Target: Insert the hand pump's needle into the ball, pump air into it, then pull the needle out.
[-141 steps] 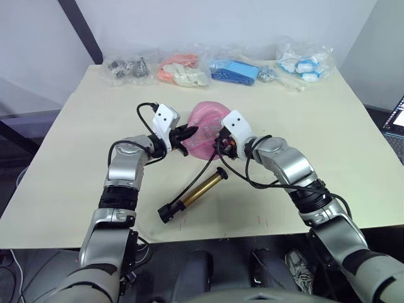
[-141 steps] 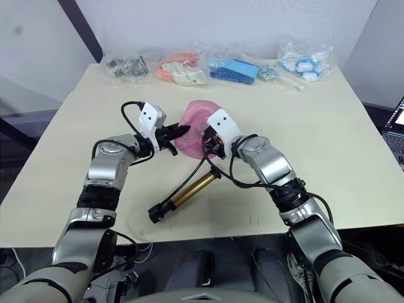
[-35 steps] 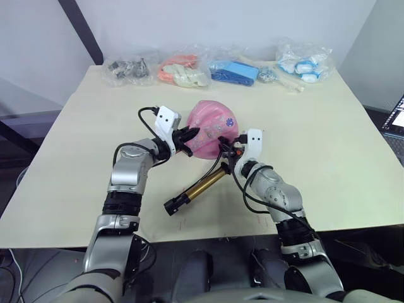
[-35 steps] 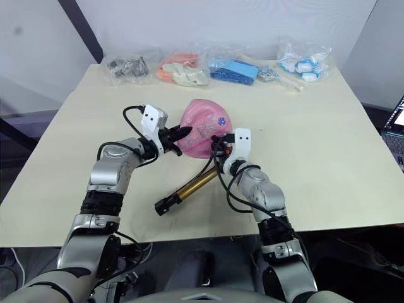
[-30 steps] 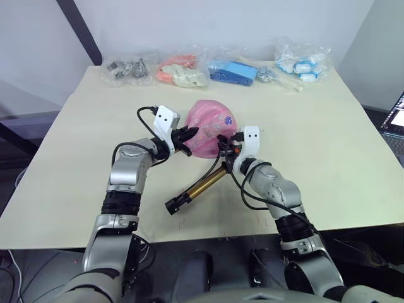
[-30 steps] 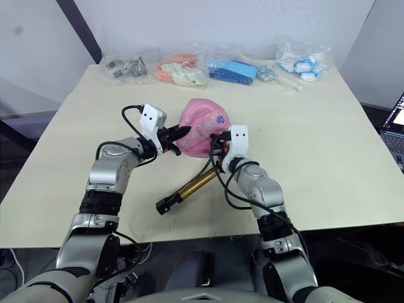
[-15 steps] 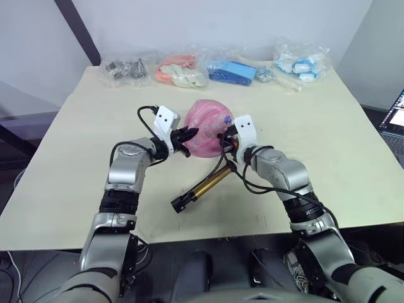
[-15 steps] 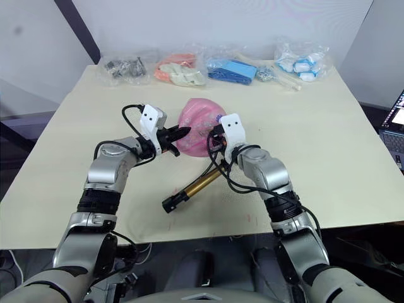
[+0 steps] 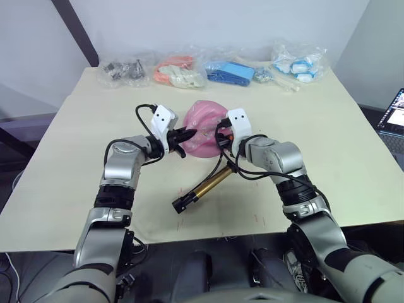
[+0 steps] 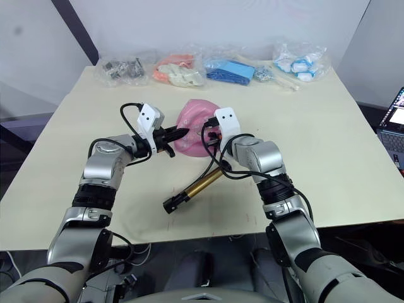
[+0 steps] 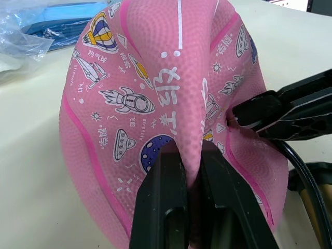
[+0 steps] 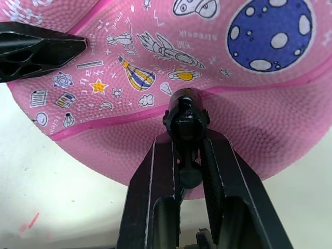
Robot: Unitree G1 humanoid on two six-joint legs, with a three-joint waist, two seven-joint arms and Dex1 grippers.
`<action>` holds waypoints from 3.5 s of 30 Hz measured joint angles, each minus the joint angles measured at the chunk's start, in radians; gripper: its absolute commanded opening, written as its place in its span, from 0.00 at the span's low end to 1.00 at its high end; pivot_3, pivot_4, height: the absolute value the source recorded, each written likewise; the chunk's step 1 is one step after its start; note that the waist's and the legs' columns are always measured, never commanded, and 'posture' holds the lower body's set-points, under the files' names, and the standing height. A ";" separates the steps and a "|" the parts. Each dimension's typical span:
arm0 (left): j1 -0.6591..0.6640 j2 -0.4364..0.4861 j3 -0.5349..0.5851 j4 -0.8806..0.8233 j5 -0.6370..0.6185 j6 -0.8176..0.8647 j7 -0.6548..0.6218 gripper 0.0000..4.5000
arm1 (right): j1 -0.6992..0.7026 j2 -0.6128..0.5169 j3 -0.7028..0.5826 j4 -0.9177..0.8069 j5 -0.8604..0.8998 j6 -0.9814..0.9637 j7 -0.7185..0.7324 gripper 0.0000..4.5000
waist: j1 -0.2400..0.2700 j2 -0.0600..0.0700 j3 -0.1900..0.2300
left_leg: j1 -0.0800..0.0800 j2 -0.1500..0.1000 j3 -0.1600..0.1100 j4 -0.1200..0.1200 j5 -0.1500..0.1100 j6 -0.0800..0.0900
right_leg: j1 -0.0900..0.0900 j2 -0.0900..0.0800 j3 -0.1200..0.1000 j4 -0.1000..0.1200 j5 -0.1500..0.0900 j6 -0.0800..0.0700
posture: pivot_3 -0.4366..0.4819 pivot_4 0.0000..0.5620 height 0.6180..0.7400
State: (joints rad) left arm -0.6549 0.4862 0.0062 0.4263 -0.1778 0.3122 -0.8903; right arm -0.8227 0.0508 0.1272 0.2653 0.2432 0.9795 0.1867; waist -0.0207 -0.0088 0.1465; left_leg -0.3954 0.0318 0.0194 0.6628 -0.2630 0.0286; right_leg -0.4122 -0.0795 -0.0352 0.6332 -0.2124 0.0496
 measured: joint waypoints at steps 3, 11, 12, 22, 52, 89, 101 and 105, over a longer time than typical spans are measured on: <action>0.001 0.001 0.000 0.001 0.003 0.000 0.000 0.00 | -0.026 0.003 0.010 0.037 -0.019 0.000 0.001 0.08 | -0.003 0.000 0.000 | 0.000 0.000 0.000 0.003 0.000 0.000 | 0.000 0.000 0.001 0.003 0.000 0.000 | 0.48 0.27 1.00; 0.009 0.007 0.001 -0.001 0.004 0.003 0.000 0.00 | -0.121 0.009 0.072 0.165 -0.089 -0.021 0.038 0.08 | -0.016 -0.001 -0.001 | 0.002 0.000 -0.003 0.005 0.000 0.000 | 0.000 0.000 0.002 0.007 0.000 0.000 | 0.48 0.27 1.00; 0.009 0.006 0.002 -0.001 0.003 0.003 0.000 0.00 | -0.128 0.012 0.073 0.179 -0.095 -0.025 0.041 0.08 | -0.016 -0.002 -0.001 | 0.002 0.000 -0.003 0.005 0.000 0.000 | 0.000 0.000 0.002 0.007 0.000 0.000 | 0.48 0.27 1.00; -0.001 0.004 0.016 0.021 -0.003 0.025 -0.002 0.00 | -0.241 0.047 0.059 0.373 -0.138 -0.070 0.050 0.08 | -0.020 -0.003 -0.004 | 0.006 0.001 -0.003 0.005 0.000 0.000 | 0.001 0.001 0.004 0.008 0.000 0.000 | 0.48 0.27 1.00; -0.010 -0.009 0.025 0.062 -0.004 0.049 -0.002 0.00 | -0.374 0.096 0.223 0.725 -0.371 -0.305 0.113 0.08 | -0.021 -0.004 -0.019 | 0.016 0.005 -0.001 -0.002 0.000 0.000 | 0.006 0.001 0.005 0.007 -0.007 -0.005 | 0.48 0.27 1.00; -0.059 -0.053 0.024 0.123 -0.004 -0.036 -0.041 0.00 | 0.072 -0.114 0.166 0.013 -0.305 -0.314 0.234 0.08 | 0.020 0.003 -0.004 | -0.005 -0.002 -0.003 -0.004 0.000 0.000 | -0.001 -0.003 -0.005 -0.007 -0.004 -0.001 | 0.48 0.27 1.00; -0.071 -0.053 0.023 0.146 -0.001 -0.044 -0.040 0.00 | 0.085 -0.130 0.173 0.010 -0.310 -0.375 0.244 0.53 | 0.019 0.002 -0.004 | -0.005 -0.002 -0.003 -0.004 0.000 0.000 | 0.000 -0.003 -0.006 -0.006 -0.004 0.000 | 0.48 0.27 1.00; -0.071 -0.053 0.023 0.149 0.000 -0.047 -0.040 0.00 | 0.085 -0.142 0.167 0.010 -0.305 -0.394 0.246 0.94 | 0.019 0.002 -0.004 | -0.005 -0.002 -0.003 -0.004 0.000 0.000 | 0.000 -0.003 -0.006 -0.006 -0.004 -0.001 | 0.48 0.27 1.00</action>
State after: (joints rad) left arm -0.7261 0.4330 0.0295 0.5753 -0.1782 0.2657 -0.9306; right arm -0.7373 -0.0912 0.2945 0.2751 -0.0615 0.5857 0.4329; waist -0.0014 -0.0066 0.1426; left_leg -0.4002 0.0298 0.0161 0.6587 -0.2631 0.0284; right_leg -0.4126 -0.0825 -0.0410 0.6268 -0.2161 0.0491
